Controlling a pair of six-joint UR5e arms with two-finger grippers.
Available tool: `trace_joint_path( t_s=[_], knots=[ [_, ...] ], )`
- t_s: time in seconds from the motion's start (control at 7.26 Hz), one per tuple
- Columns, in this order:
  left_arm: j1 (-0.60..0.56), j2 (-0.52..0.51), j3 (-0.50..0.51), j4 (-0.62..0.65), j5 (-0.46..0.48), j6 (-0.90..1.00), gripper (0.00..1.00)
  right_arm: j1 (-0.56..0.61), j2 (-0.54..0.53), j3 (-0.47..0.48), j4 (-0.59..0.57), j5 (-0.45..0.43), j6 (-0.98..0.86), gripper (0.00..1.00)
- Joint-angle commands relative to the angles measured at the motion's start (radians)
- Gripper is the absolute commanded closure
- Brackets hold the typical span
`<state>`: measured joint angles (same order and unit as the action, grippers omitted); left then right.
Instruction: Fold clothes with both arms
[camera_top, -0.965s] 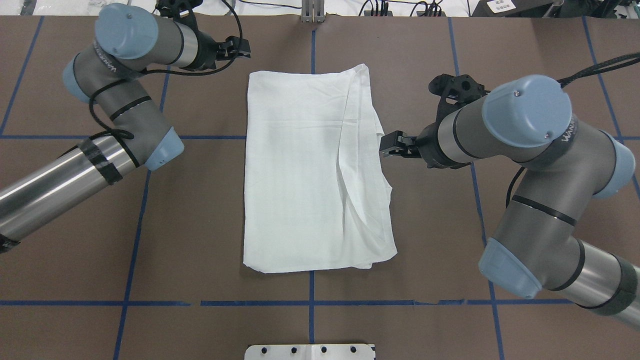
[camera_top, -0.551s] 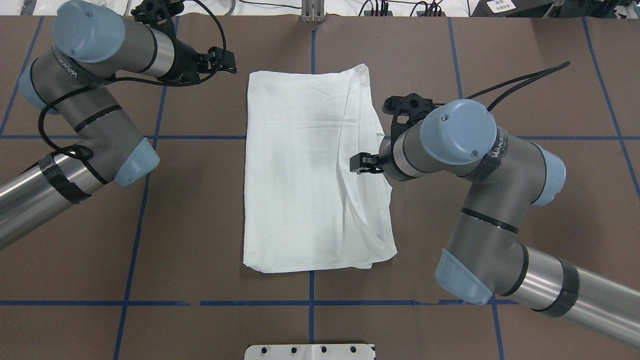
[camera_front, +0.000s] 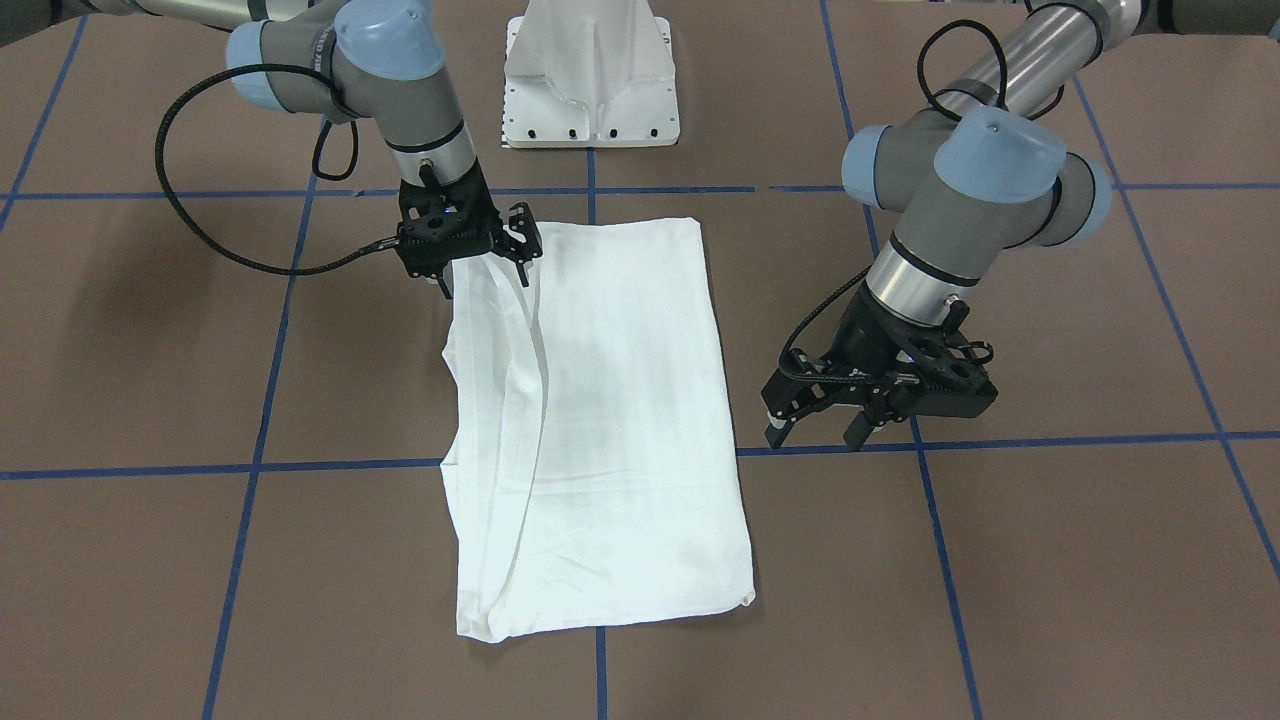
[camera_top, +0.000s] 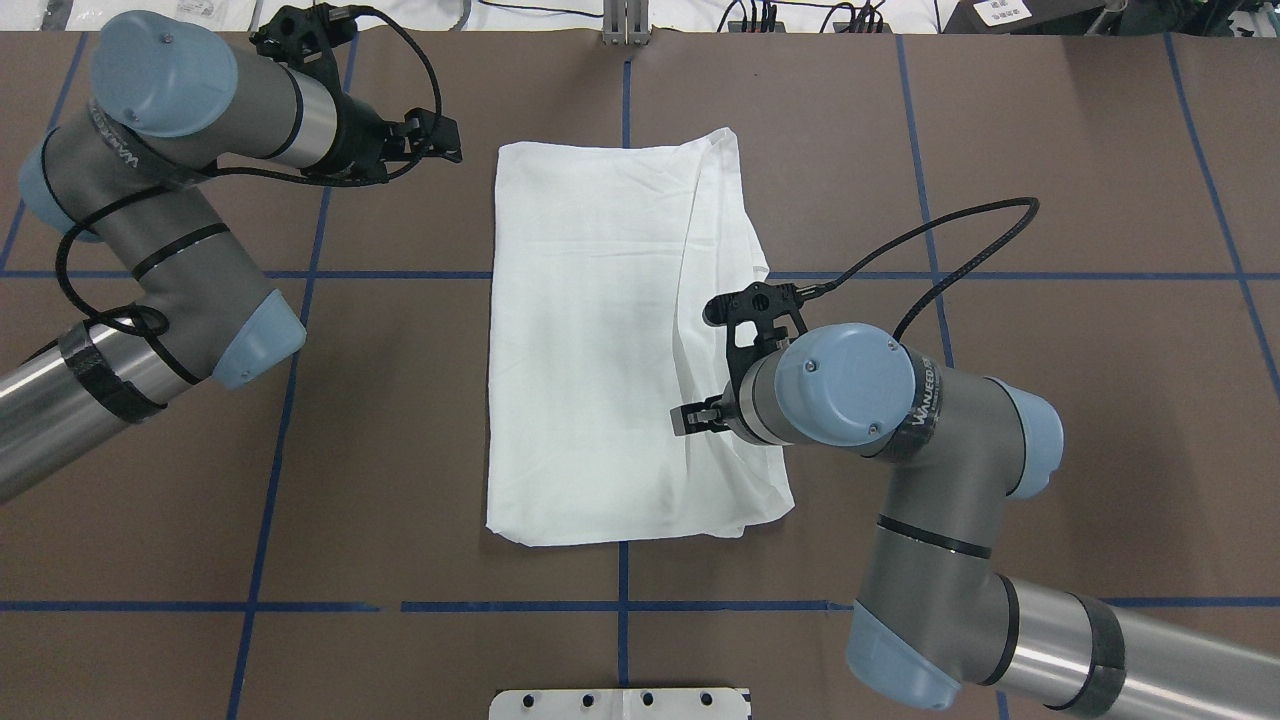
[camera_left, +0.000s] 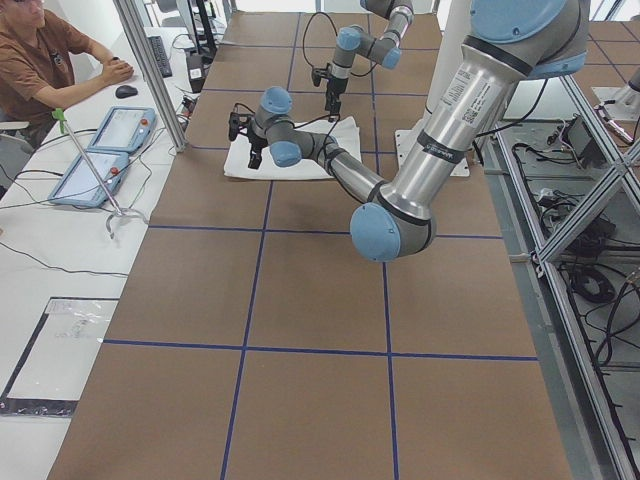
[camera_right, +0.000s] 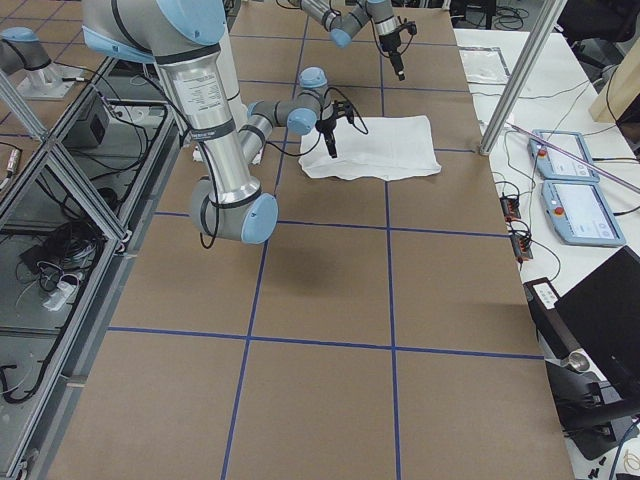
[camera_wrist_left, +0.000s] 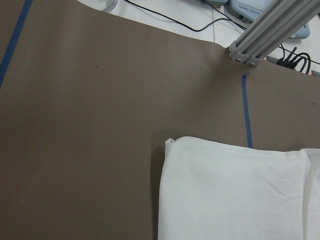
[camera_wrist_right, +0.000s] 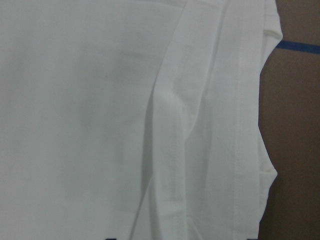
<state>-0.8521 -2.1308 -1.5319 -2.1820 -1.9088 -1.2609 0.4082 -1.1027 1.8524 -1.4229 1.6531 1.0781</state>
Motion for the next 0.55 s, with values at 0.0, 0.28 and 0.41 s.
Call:
trace_joint_path(
  t_s=[0.0,0.28,0.41],
  knots=[
    [0.001,0.002,0.003,-0.004,0.0,0.0,0.0,-0.043,-0.037,0.002,0.007,-0.078,-0.104,0.23],
    [0.001,0.003,0.007,-0.007,0.002,0.002,0.0,-0.049,-0.039,-0.002,0.025,-0.076,-0.122,0.41],
    [0.001,0.002,0.006,-0.005,0.002,0.002,0.0,-0.049,-0.039,-0.002,0.025,-0.076,-0.124,0.52]
  ],
)
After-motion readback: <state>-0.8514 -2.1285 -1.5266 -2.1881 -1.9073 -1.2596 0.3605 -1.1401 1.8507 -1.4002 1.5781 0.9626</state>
